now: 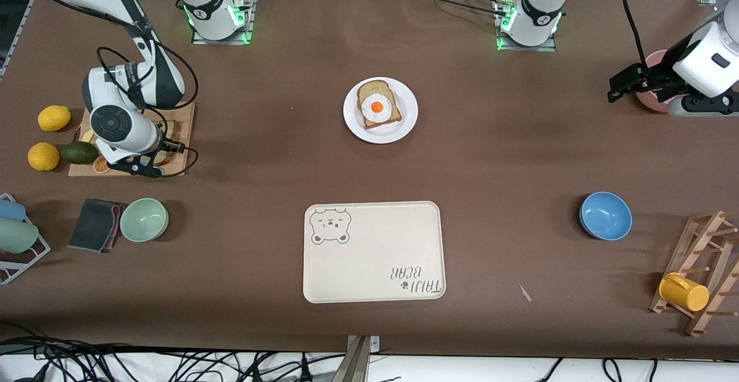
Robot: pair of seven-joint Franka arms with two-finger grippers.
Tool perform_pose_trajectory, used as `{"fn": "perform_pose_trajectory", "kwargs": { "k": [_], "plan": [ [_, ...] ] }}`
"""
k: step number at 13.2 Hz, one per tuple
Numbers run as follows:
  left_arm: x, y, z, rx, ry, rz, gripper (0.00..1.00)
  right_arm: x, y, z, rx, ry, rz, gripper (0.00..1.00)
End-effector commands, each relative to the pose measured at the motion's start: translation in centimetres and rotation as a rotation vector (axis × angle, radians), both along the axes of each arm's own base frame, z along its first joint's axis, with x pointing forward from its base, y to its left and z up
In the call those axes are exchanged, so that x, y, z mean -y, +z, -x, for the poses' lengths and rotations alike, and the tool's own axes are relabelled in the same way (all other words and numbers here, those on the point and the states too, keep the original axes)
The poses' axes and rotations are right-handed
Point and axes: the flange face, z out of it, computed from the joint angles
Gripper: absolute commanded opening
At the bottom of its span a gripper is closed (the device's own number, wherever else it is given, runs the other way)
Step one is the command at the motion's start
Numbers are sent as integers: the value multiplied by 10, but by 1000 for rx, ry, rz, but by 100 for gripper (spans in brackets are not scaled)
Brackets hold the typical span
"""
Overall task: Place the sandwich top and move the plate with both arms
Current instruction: 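Reach the right gripper down to the bread slice on the cutting board, then grasp the bread slice with the right gripper and lift it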
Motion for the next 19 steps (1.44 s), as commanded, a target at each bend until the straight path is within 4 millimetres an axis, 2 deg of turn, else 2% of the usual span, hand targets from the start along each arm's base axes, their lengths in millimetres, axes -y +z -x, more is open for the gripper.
{"fn": "perform_pose_trajectory", "kwargs": {
  "k": [1,7,10,12,13,14,15,16,19],
  "plan": [
    [-3,5,5,0,-16,-12,100,0,-9,5,-9,3,13,65],
    [-3,5,5,0,-16,-12,100,1,-27,10,-46,68,52,63],
    [-4,5,5,0,-14,-12,100,1,-30,14,-55,70,51,34],
    [-4,5,5,0,-14,-12,100,1,-28,15,-58,81,48,21],
    [-4,5,5,0,-14,-12,100,2,-26,16,-63,83,53,8],
    [-4,5,5,0,-14,-12,100,2,-24,17,-75,81,60,0],
    [-4,5,5,0,-14,-12,100,-1,-18,17,-76,89,65,0],
    [-4,5,5,0,-14,-12,100,-6,-6,16,-91,119,78,0],
    [-4,5,5,0,-14,-12,100,-71,41,12,-154,217,131,0]
  ]
}}
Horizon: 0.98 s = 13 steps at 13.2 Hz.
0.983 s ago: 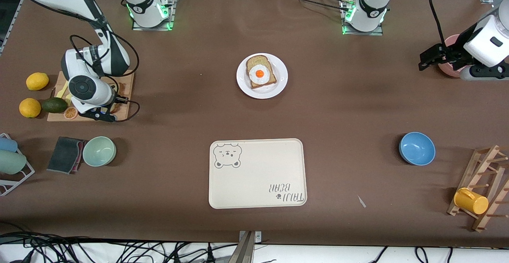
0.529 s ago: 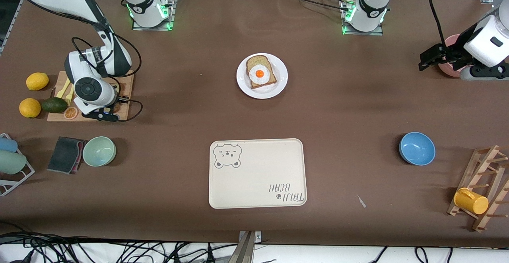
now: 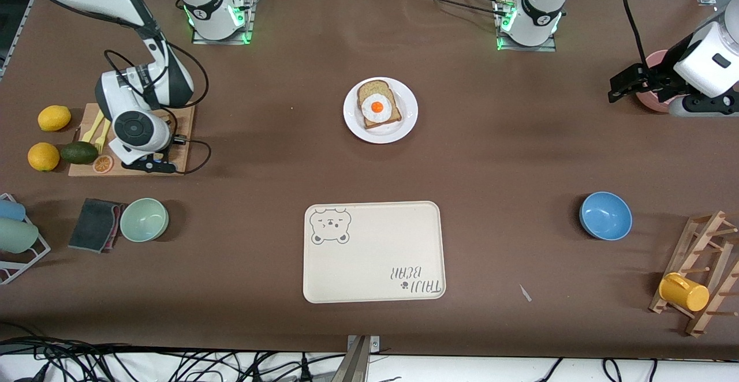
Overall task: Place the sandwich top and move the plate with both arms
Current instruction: 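Grasp the bread slice with the right gripper and lift it, then carry the bread slice with the right gripper over the egg toast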
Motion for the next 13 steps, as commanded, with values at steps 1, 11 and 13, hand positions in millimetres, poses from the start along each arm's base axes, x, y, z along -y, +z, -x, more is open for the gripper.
{"fn": "perform_pose_trajectory", "kwargs": {
  "k": [1,11,13],
  "plan": [
    [-3,5,5,1,-16,-12,100,-58,56,-7,-31,79,53,0],
    [-3,5,5,1,-15,-12,100,-370,159,23,5,181,-94,0],
    [-3,5,5,1,-15,-12,100,-450,146,46,-11,164,-72,0]
  ]
}}
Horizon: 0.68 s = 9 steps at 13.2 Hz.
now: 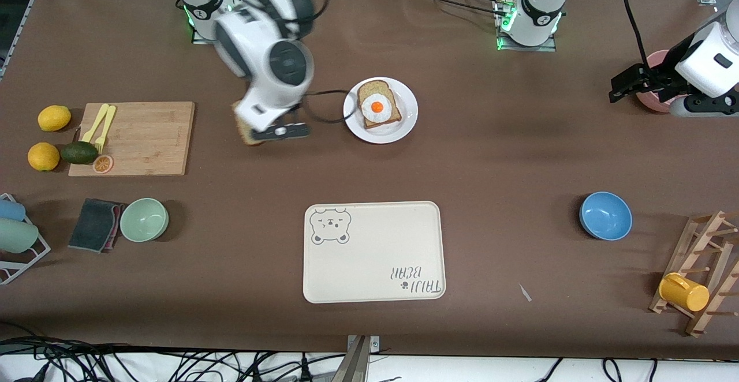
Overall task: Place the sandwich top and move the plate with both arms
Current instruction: 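Carry the bread slice with the right gripper over the egg toast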
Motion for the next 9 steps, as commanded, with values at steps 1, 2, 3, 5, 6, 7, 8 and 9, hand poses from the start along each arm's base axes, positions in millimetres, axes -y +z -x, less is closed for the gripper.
{"fn": "perform_pose_trajectory", "kwargs": {
  "k": [1,2,3,5,6,7,8,9],
  "plan": [
    [-1,5,5,-1,-19,-12,100,-98,-13,16,-23,-58,28,0],
    [-1,5,5,1,-19,-12,100,-119,-11,23,-29,-55,28,0],
    [-2,5,5,1,-18,-12,100,-137,-13,36,-36,-34,34,0],
    [-2,5,5,1,-18,-12,100,-163,-32,61,-10,-63,50,0],
    [-2,5,5,1,-18,-12,100,-178,-37,76,-7,-87,32,0],
    [-2,5,5,1,-18,-12,100,-186,-39,82,-17,-104,3,0],
    [-2,5,5,1,-18,-12,100,-194,-39,85,-20,-143,-33,0],
    [-2,5,5,1,-18,-14,100,-202,-39,84,-21,-202,-76,0]
  ]
}}
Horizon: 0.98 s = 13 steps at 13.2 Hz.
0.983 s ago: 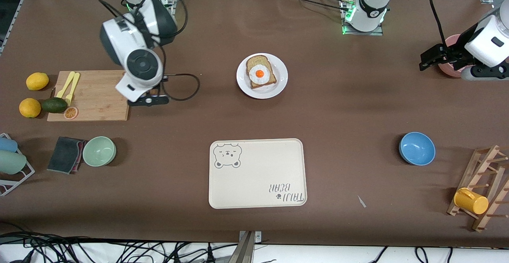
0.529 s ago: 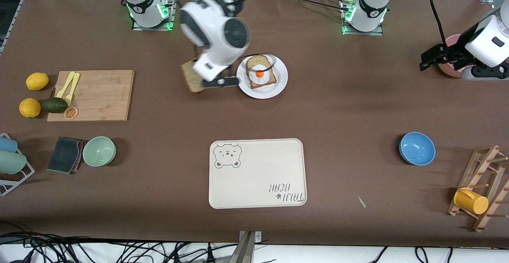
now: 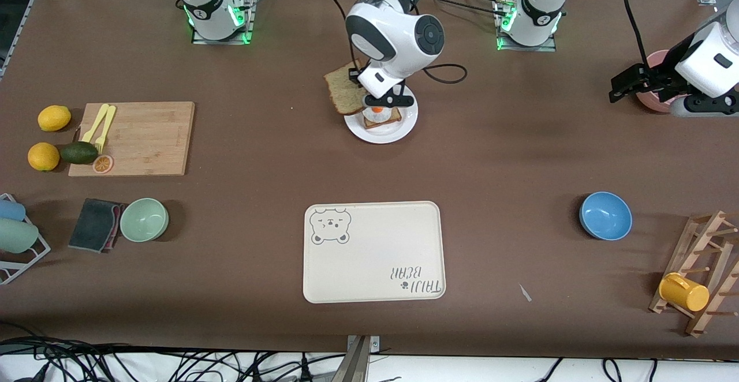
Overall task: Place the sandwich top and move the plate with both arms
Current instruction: 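Carry the bread slice with the right gripper over the egg toast, then lower the bread onto the egg toast and open the right gripper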
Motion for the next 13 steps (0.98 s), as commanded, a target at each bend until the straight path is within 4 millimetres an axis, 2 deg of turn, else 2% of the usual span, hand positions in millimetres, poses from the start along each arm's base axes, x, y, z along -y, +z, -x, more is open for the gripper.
{"fn": "perform_pose_trajectory", "kwargs": {
  "k": [1,5,7,13],
  "plan": [
    [-1,5,5,0,-19,-12,100,-18,6,-8,0,-112,-88,0],
    [-3,6,6,-3,-16,-12,100,-21,-23,-28,25,-154,-132,0],
    [-3,5,6,-6,-18,-14,100,-21,-36,-32,22,-171,-141,0],
    [-3,5,6,-7,-16,-12,100,-24,-43,-26,7,-208,-127,0]
  ]
}}
